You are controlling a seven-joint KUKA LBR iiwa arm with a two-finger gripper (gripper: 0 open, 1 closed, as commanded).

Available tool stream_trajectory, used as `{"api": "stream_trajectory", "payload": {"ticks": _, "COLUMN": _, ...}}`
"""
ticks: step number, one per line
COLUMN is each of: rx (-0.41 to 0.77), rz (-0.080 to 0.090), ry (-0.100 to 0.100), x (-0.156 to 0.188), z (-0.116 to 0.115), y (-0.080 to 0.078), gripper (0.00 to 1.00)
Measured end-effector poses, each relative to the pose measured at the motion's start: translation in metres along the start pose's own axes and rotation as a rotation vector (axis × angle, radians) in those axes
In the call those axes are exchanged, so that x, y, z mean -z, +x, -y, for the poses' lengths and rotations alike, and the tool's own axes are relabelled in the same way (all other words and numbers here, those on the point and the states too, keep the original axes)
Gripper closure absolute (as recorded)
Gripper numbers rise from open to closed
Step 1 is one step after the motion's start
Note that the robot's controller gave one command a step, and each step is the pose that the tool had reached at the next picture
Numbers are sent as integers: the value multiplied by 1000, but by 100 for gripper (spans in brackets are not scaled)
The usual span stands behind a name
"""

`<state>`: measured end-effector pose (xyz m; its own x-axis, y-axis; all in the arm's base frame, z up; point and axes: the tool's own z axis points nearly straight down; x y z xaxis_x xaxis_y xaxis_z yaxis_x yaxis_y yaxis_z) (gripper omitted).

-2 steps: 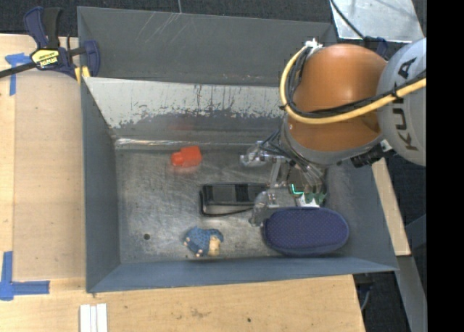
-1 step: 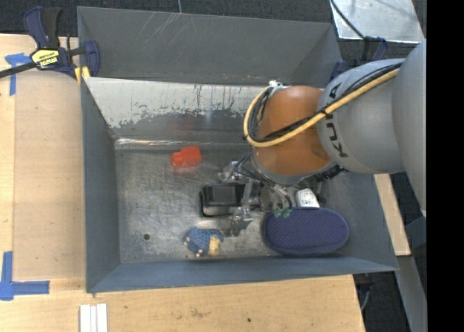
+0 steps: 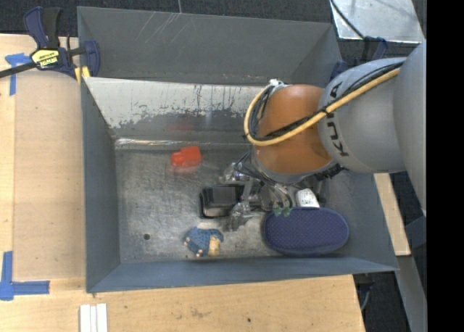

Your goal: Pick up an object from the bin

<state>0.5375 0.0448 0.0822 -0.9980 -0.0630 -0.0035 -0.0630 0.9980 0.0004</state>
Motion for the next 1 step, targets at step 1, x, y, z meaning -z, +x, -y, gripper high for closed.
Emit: {"api": "stream_trajectory", "payload": {"ticks": 1, "rx": -1, "rz": 1, "ry": 1, "x": 160, "z": -2, "y": -3, "gripper": 100}}
